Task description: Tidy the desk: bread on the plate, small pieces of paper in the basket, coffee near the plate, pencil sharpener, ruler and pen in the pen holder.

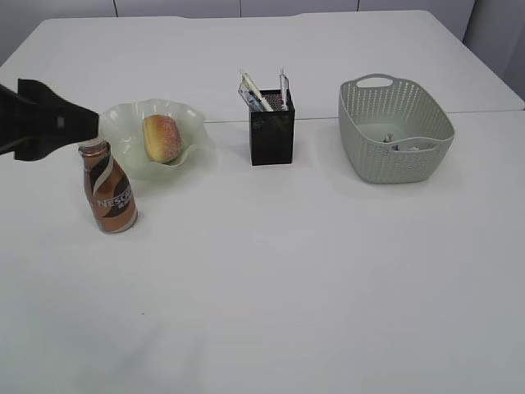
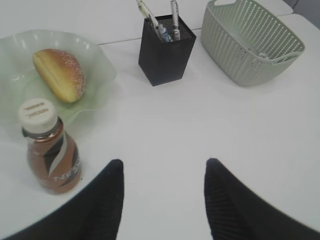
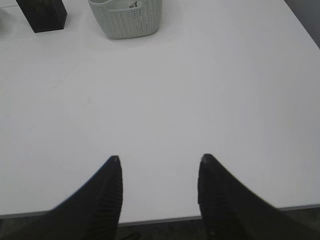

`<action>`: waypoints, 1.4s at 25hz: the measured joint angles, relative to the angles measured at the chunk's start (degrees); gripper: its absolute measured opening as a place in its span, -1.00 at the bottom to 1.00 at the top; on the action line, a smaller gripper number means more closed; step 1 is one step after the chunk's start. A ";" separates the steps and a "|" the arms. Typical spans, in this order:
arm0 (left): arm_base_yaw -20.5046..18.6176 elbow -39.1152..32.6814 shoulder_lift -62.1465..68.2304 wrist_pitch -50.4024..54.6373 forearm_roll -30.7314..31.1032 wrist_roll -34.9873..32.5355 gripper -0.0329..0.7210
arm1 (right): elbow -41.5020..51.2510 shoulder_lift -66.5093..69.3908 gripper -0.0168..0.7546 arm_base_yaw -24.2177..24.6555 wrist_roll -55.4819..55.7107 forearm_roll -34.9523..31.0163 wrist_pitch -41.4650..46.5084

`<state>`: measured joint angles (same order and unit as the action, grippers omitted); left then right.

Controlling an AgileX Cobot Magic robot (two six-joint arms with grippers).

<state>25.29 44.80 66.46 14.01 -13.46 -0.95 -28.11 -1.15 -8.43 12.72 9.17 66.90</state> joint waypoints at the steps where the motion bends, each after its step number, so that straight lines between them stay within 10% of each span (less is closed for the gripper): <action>1: -1.05 0.00 -0.27 1.20 0.36 0.11 0.09 | 0.00 0.00 0.06 0.00 0.00 0.00 0.00; 35: -12.23 0.00 -32.53 47.50 10.47 0.32 0.09 | 0.00 0.00 0.06 0.00 0.00 0.00 0.00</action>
<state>13.06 44.80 33.93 61.51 -2.99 -0.63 -28.11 -1.15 -8.43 12.72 9.17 66.90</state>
